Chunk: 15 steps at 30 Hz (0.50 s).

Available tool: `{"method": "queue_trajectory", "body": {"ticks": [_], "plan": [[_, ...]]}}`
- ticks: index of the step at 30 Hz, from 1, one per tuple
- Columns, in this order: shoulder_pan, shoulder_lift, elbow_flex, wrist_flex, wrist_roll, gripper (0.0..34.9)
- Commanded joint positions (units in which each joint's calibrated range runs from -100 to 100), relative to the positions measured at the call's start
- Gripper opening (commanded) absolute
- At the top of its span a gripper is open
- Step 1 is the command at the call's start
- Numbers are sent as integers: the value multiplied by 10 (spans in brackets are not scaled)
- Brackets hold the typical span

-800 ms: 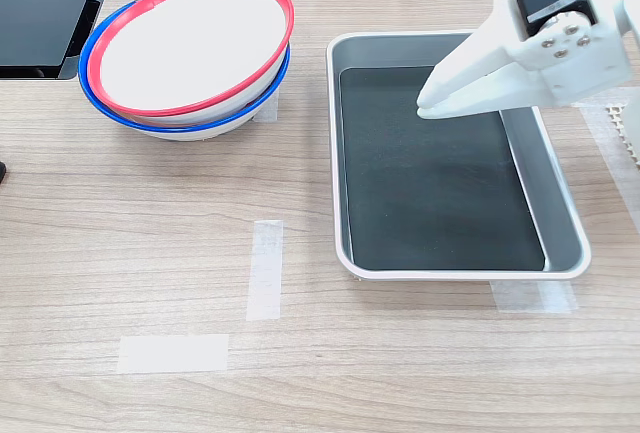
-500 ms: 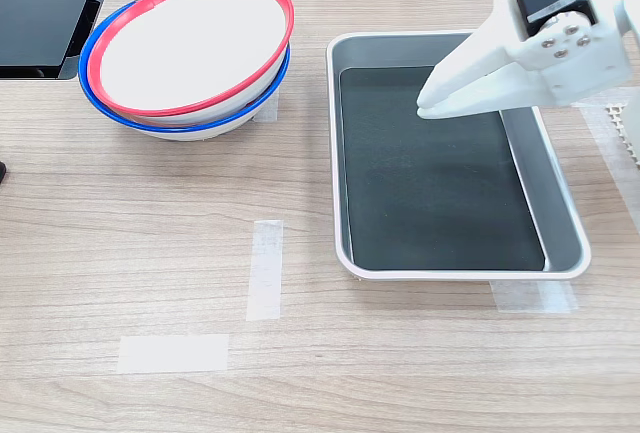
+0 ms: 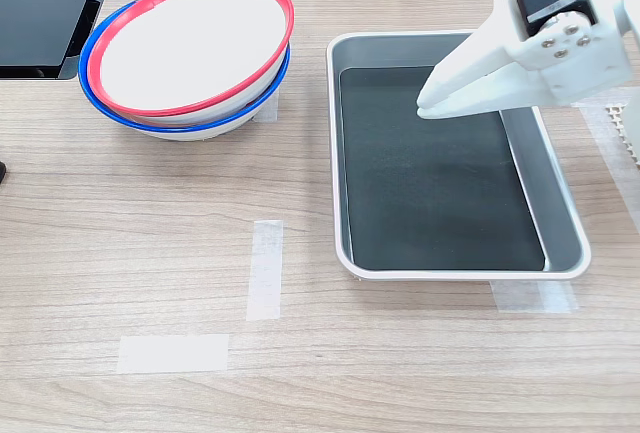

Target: Lift the stacked dish and set it down on the table.

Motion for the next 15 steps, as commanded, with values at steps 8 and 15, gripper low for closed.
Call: {"method": "queue_trajectory", "body": {"ticks": [8,15], "plan": [[-3,-3,0,1,1,3],[-10,-3,0,1,7,3]]}}
